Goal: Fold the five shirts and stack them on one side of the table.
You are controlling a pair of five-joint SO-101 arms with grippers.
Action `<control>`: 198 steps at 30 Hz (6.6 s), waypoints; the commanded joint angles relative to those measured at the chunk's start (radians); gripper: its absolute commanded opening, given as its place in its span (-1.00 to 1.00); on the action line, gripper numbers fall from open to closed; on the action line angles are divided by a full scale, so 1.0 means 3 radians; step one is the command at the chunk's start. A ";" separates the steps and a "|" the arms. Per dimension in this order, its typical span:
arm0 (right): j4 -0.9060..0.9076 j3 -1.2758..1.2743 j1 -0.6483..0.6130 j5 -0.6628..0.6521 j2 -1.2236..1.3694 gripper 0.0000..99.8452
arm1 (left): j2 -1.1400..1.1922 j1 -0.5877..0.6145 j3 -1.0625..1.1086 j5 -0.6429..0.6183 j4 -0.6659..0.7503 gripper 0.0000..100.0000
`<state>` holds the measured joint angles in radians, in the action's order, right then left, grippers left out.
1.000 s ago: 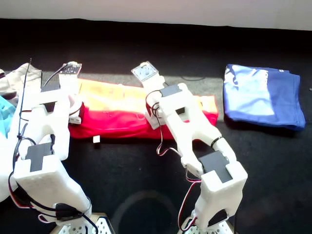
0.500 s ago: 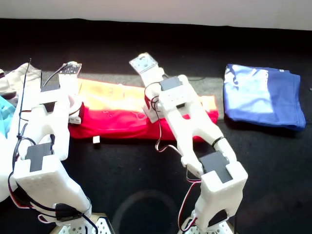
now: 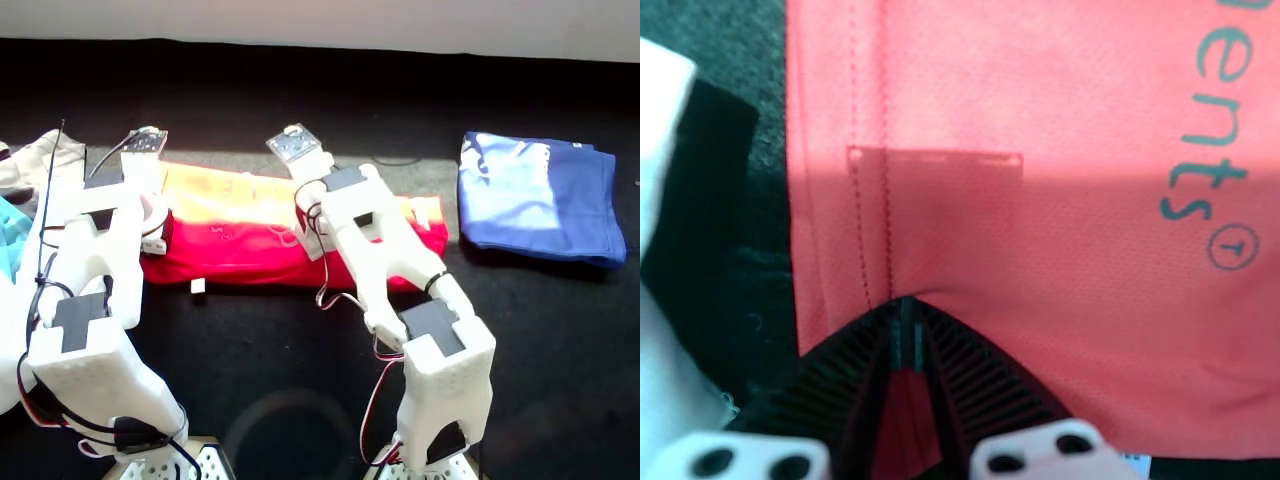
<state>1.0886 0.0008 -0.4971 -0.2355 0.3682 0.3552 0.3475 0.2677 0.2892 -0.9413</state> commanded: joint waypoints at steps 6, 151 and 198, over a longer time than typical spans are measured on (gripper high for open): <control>0.0560 0.0790 0.0355 -0.0041 -0.0667 -0.98 | -0.0309 -0.0095 -0.0304 -0.0230 -0.0394 -0.98; -0.1071 -0.5347 0.3261 -0.1018 -0.4774 -0.98 | 0.2125 -0.3516 -0.6227 -0.0609 -0.2741 -0.98; -0.1128 -0.5342 0.3271 -0.0849 -0.4774 -0.98 | 0.3194 -0.3020 -0.5634 -0.0900 -0.0373 -0.98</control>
<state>0.7787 -1.5858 0.4649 -0.5010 -1.0602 1.2927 -0.5593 -1.3909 0.0207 -1.1086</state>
